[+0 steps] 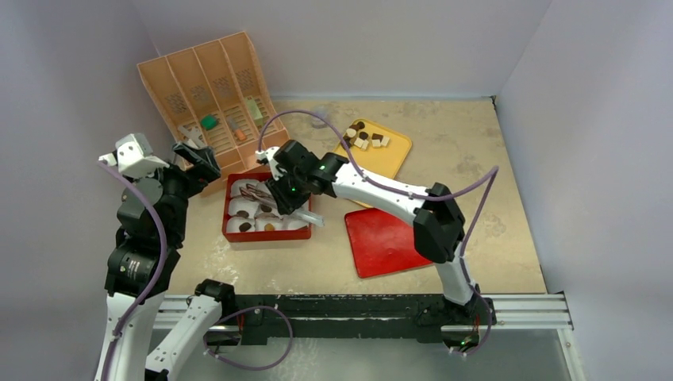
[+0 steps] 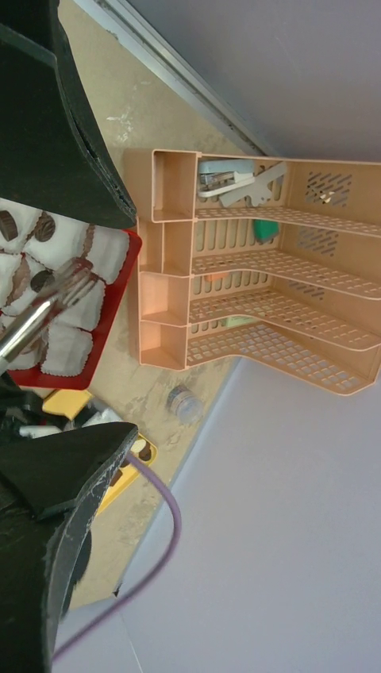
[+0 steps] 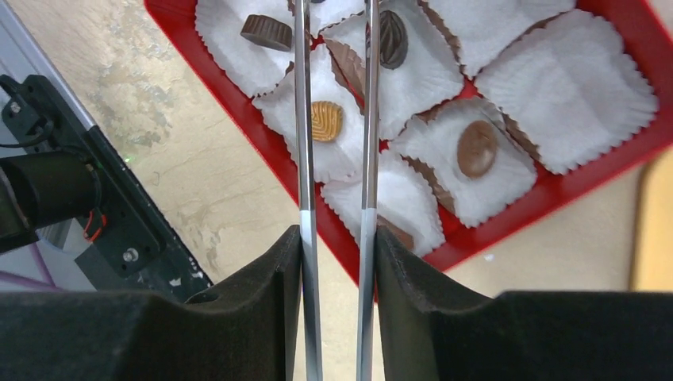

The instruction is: Pack the chocolate

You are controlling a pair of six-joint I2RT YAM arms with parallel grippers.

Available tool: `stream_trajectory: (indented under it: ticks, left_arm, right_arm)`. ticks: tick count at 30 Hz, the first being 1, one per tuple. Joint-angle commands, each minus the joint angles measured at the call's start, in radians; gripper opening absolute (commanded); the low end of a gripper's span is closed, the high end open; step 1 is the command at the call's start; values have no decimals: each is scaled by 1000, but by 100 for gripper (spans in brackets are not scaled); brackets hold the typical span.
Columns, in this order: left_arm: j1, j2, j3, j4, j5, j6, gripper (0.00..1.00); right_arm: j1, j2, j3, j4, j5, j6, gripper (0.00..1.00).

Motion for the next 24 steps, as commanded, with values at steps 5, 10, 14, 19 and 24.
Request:
stream_trajectory:
  ticks: [5, 10, 14, 19, 24]
  left_arm:
    - [-8, 27, -74, 107, 102, -23, 91]
    - [-8, 77, -126, 134, 146, -47, 91]
    - [-8, 136, -168, 149, 203, -47, 91]
    - [-8, 217, -204, 206, 367, -28, 91]
    - [-8, 299, -216, 210, 474, 7, 90]
  right_arm:
    - [-71, -239, -67, -32, 146, -25, 37]
    - [-152, -331, -127, -58, 191, -25, 37]
    - [-205, -381, -155, -77, 247, -39, 38]
    - [-283, -399, -194, -98, 271, -45, 38]
    - [-379, -396, -243, -108, 298, -42, 38]
